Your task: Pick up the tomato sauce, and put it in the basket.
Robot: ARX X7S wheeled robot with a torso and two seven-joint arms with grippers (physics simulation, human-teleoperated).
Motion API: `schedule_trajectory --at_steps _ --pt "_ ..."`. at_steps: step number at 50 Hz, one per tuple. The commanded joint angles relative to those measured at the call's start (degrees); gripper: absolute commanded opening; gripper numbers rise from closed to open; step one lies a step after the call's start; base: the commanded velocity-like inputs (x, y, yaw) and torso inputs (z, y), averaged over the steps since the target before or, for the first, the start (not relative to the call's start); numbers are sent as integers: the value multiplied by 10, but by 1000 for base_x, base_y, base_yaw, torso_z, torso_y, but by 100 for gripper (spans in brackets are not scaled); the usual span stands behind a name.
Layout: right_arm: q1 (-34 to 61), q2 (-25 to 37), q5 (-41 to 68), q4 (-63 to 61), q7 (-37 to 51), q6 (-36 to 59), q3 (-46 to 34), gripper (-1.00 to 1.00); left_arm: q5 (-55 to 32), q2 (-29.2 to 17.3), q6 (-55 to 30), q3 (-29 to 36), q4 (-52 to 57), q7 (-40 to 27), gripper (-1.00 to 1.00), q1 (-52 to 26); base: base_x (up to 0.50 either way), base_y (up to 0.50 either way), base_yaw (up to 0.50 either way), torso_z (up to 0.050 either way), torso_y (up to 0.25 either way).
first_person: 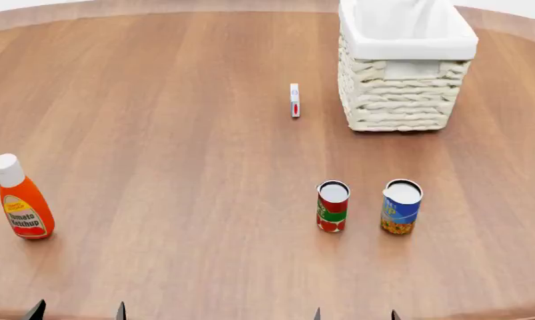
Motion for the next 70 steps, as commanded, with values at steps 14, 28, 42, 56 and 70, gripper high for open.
schedule_trajectory --at_steps 14,28,42,56,70 --pt "-6 33 43 -11 37 -6 -33 100 -34 -33 4 40 12 -39 100 7 0 0 0 0 0" --pt "-37 64 10 -227 64 59 -54 100 -33 -62 -67 43 252 -62 100 31 0 0 0 0 0" --pt "-50 95 -43 -463 71 142 -79 100 -34 -87 -103 36 458 -80 100 43 0 0 0 0 0" --pt "-68 114 -97 -529 88 128 -98 100 -52 -106 -127 24 554 -86 100 45 0 0 0 0 0" --pt "-72 119 -85 -522 89 138 -99 100 -48 -111 -121 34 536 -94 100 47 0 0 0 0 0"
